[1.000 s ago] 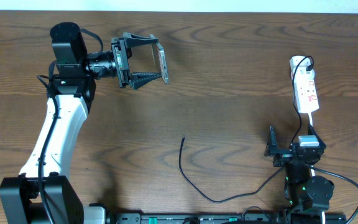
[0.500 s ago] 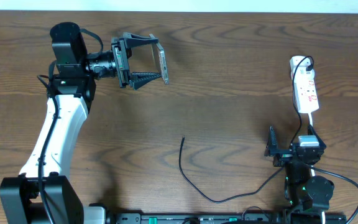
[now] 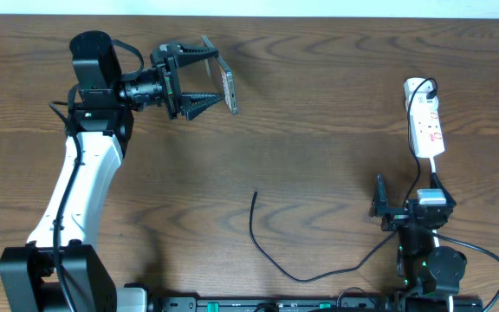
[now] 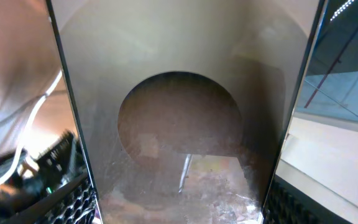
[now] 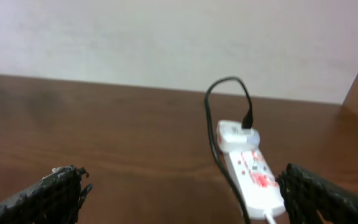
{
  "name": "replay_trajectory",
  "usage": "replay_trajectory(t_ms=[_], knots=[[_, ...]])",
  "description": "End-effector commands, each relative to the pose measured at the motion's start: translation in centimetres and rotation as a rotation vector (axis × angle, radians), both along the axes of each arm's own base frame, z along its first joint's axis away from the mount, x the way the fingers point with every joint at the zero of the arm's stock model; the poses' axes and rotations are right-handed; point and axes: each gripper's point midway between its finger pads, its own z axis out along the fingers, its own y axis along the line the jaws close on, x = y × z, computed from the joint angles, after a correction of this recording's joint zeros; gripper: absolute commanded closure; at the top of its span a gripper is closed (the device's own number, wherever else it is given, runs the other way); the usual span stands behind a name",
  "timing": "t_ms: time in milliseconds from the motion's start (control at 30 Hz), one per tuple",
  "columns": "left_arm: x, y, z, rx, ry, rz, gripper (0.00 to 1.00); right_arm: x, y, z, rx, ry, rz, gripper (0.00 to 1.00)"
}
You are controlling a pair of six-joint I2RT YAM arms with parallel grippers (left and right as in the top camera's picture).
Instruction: Plug charger to phone and switch on socket
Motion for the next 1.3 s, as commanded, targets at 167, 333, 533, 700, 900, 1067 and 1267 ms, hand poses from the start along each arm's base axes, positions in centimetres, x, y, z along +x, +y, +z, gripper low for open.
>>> replay_trajectory(t_ms=[167,333,533,700,900,1067,1267], knots=[[2.1,1.4,-1.0,0.170,-0.176,0.147,0.93,-0.5,2.5,4.1,0.074,-0.158,0.149,0.01],[2.6,2.2,-3.2,0.254,-0.132,0.207,0.93,-1.1,4.2,5.5,0.158,-0.129,0.257,0.01],[3.0,2.9,-4.5,0.313,-0.108,0.249,0.93,-0.9,5.7,7.7,0.176,-0.023,0.339,0.01],[3.2,2.7,-4.7,0.328,-0.113,0.255,0.93,0.6,7.0,9.7,0.266,0.104,0.420,0.01],[3.1,1.1,-5.1,0.361,-0.118,0.255,0.93,3.2,9.4,11.5,0.337,0.279,0.562,0.01],[3.0,-0.4,-5.5,0.388,-0.124,0.249,0.93,5.5,12.4,11.3,0.371,0.433,0.663,0.01],[2.7,-1.8,-5.7,0.404,-0.130,0.237,0.93,7.5,16.4,9.5,0.385,0.535,0.769,0.01]])
